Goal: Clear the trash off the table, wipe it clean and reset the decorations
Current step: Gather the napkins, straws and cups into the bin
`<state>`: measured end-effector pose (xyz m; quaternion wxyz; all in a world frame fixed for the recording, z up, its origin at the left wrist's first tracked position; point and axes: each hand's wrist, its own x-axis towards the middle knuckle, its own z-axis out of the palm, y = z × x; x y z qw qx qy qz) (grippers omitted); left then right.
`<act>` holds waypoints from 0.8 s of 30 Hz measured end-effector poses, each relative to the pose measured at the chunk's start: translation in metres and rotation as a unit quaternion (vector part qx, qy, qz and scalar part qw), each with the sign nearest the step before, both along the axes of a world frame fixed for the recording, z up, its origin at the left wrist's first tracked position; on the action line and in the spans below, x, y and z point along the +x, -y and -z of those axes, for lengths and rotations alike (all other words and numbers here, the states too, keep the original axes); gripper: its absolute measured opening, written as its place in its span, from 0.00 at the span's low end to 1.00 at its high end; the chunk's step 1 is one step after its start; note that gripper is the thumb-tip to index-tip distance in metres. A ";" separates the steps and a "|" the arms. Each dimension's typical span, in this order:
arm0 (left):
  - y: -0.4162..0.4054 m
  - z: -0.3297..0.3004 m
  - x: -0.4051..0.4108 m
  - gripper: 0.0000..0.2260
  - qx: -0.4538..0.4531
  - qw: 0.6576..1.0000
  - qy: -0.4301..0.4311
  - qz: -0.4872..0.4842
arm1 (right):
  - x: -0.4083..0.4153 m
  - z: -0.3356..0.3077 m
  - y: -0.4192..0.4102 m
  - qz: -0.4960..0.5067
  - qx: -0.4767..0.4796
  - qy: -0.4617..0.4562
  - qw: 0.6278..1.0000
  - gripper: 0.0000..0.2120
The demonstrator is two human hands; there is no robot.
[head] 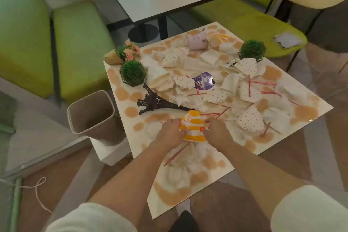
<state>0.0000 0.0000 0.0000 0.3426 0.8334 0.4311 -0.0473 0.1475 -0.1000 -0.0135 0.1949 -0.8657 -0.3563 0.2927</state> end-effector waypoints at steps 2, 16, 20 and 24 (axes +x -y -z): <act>-0.010 0.006 0.005 0.25 -0.017 1.000 0.000 -0.014 | 0.004 0.001 -0.012 0.008 -0.014 0.032 0.999 0.17; -0.019 0.030 0.033 0.21 -0.085 0.985 0.082 -0.128 | 0.010 0.015 -0.034 0.038 0.055 -0.052 0.996 0.14; -0.019 0.012 0.032 0.20 -0.103 0.963 0.136 -0.208 | 0.017 -0.001 -0.045 0.026 0.078 -0.132 0.988 0.21; -0.023 -0.002 0.022 0.18 -0.103 0.941 0.187 -0.264 | 0.023 -0.020 -0.060 -0.029 0.129 -0.226 0.965 0.24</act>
